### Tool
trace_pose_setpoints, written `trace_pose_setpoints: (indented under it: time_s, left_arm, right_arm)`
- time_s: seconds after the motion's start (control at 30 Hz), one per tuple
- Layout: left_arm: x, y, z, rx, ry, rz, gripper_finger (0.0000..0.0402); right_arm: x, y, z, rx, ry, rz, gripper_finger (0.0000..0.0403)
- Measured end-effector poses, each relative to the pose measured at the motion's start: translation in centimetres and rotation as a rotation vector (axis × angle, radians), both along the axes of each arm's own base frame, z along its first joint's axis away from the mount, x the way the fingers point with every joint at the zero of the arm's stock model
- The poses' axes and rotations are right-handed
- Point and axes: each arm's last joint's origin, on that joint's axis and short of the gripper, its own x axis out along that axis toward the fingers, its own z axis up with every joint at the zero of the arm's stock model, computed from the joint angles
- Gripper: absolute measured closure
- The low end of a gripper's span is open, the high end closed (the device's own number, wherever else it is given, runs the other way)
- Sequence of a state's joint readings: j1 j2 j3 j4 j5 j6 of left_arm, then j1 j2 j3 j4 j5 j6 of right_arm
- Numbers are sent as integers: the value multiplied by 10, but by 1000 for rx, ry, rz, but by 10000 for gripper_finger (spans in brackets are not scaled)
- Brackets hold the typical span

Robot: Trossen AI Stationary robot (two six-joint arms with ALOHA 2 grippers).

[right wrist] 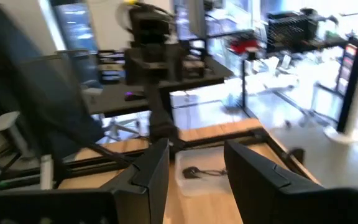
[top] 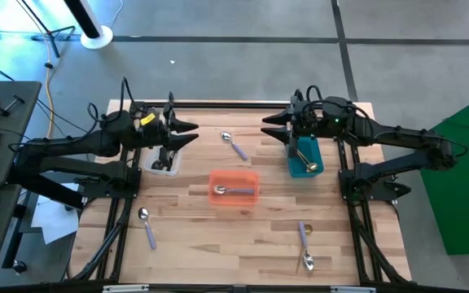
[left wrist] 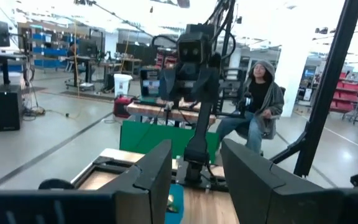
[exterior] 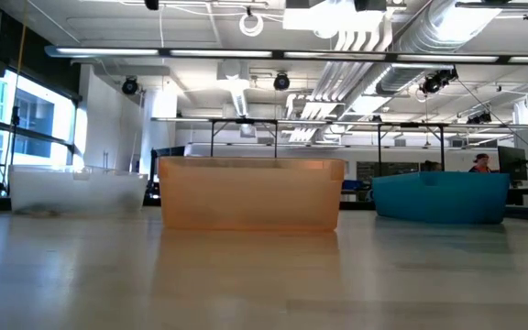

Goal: Sort silverware by color (type)
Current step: Put the bottom right violet spoon into the orange bin

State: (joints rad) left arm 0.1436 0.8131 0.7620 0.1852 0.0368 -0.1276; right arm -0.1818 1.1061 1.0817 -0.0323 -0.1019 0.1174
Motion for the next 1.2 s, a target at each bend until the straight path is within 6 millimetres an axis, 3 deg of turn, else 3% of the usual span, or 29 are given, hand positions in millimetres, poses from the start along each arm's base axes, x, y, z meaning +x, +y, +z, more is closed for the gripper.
trace_pose_setpoints:
  time_s: [0.17, 1.2]
  left_arm:
    - [0, 0, 0, 22, 1, 3, 271]
    - [0, 0, 0, 84, 9, 26, 271]
  right_arm:
    - [0, 3, 5, -80, -53, 96, 263]
    - [4, 1, 2, -78, -32, 75, 263]
